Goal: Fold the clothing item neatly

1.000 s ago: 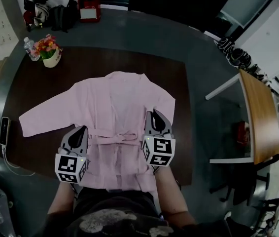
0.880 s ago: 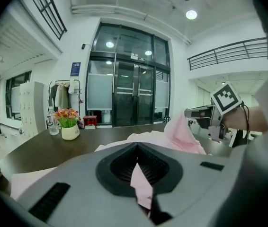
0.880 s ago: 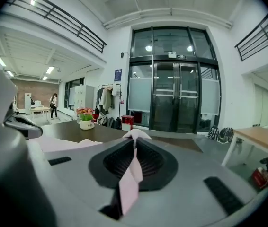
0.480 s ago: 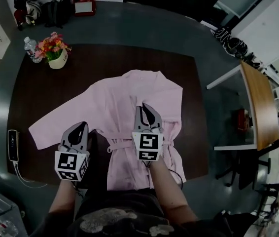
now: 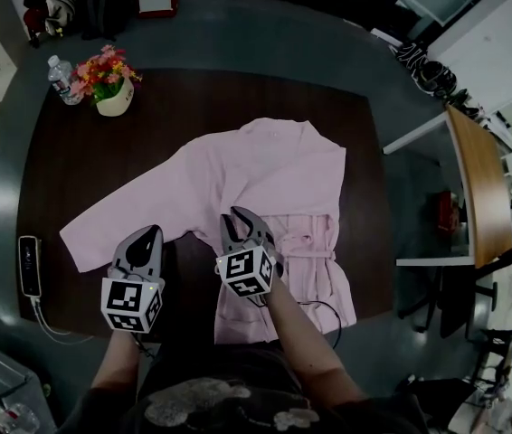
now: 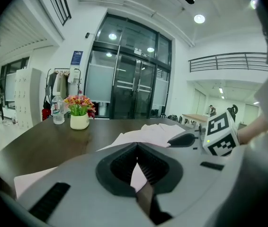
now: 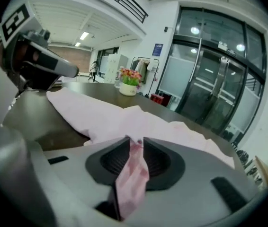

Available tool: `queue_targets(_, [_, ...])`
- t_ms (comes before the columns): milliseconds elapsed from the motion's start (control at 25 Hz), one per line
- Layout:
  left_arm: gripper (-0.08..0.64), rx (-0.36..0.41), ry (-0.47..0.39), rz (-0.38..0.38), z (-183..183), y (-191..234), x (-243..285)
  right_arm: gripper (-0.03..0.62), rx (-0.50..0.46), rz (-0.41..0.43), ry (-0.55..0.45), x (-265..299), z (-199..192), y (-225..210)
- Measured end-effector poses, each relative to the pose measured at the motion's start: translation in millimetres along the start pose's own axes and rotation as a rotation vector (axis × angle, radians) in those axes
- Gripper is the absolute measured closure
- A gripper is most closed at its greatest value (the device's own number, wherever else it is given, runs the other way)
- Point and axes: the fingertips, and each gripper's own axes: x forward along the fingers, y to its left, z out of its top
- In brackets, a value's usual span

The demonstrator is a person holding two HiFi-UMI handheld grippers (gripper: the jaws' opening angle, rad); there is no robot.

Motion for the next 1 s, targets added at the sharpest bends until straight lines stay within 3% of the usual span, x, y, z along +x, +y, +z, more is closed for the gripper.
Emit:
queue_targets(80, [0.551, -0.001, 0.002, -0.004, -3, 2, 0, 0.495, 0.004, 0.046, 0.023, -4, -7, 13])
queue_targets(200, [0.551, -0.004, 0.004, -0.010, -7, 5, 2, 0.482, 0.055, 0.056, 0.011, -16, -8, 18])
queue_targets(320, [0.551, -0.008, -0.001, -0.015, -9, 6, 3, 0.482, 0.146, 0.011, -0.036, -23, -1, 2])
queue_targets(520, [0.551, -0.006, -0.002, -0.025, -11, 9, 6, 0.496, 0.254, -0.084, -0.047, -1, 8, -61])
queue_targets(720, [0.551, -0.016, 0.014, -0.019, -14, 19, 9, 0.503, 0.505, 0.021, 0.093, 57, -10, -89])
queue_targets(880, [0.551, -0.019, 0.028, -0.012, -17, 30, 12, 0.505, 0.596, 0.076, 0.238, 82, -31, -87])
queue_targets(1000, [0.551, -0.026, 0.034, 0.004, -19, 42, 17, 0.575, 0.609, 0.132, 0.218, 85, -18, -80])
